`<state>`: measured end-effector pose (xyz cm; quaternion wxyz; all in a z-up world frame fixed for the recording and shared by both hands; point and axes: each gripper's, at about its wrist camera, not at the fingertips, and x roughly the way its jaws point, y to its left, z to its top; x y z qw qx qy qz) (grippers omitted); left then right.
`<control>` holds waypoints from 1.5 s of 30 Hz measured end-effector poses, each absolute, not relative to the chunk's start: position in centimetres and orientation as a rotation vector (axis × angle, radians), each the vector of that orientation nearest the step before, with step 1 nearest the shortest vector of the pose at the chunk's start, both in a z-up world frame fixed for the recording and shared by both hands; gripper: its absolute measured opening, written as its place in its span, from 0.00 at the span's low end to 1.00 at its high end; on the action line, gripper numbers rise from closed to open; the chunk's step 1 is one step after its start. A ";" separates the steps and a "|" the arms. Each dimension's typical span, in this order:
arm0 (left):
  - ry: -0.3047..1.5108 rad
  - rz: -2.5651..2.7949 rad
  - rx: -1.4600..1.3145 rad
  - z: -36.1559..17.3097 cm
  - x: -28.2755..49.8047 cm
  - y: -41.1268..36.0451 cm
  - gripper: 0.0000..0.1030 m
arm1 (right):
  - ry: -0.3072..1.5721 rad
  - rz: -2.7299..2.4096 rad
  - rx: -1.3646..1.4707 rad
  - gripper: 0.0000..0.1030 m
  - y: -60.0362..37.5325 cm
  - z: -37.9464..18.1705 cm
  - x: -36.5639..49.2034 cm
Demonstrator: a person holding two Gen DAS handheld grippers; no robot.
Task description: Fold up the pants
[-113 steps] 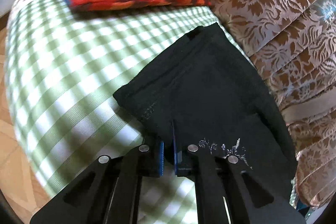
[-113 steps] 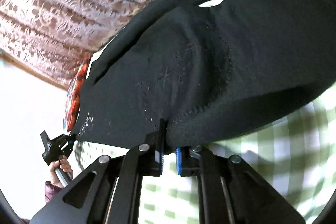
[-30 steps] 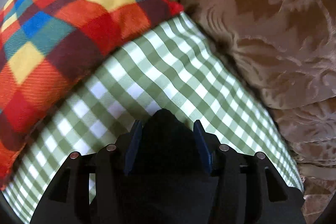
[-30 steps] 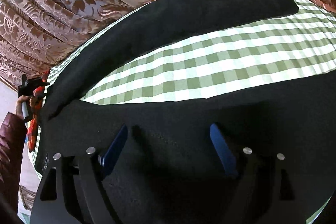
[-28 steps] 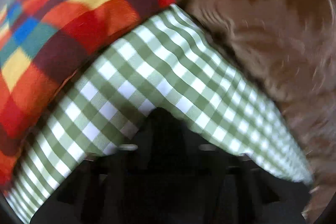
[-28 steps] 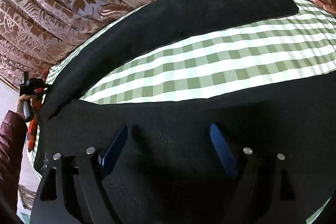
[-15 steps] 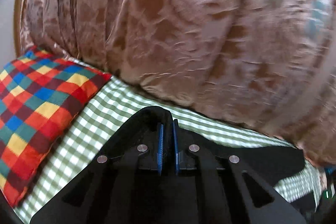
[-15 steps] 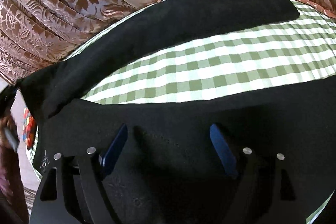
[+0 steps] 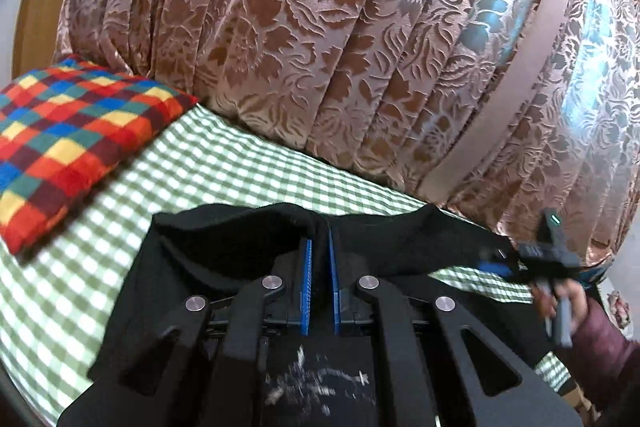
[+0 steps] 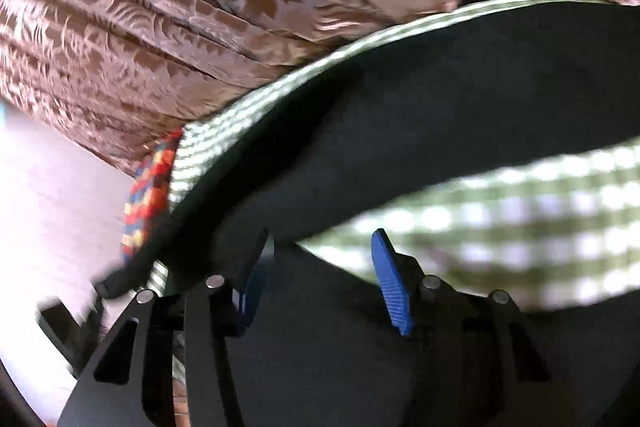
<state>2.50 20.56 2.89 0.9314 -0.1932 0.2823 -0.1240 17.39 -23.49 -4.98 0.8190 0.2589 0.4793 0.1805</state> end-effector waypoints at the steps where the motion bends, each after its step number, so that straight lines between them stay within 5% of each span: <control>1: 0.579 -0.254 -0.396 2.7 2.2 20.5 0.06 | 1.025 0.395 0.576 0.48 -23.0 -4.9 18.5; 10: 0.594 -0.276 -0.401 1.8 0.8 20.8 0.06 | 1.079 0.265 0.743 0.47 -22.8 -6.5 28.4; 12: 0.599 -0.279 -0.393 1.7 0.8 21.0 0.06 | 1.098 0.218 0.738 0.24 -23.1 -7.5 30.0; 15: 0.612 -0.254 -0.392 1.7 2.0 21.9 0.06 | 1.095 0.203 0.692 0.10 -23.2 -7.6 30.6; 24: 0.506 -0.059 -0.400 7.6 12.9 27.2 0.06 | 0.854 0.364 0.620 0.08 -24.3 0.6 25.6; 30: 0.484 -0.033 -0.376 8.7 11.7 27.8 0.06 | 0.757 0.535 0.520 0.08 -23.8 2.8 16.0; 45: 0.773 0.054 -0.704 -6.8 -2.4 31.6 0.12 | 1.028 0.541 0.426 0.07 -20.2 -9.5 3.5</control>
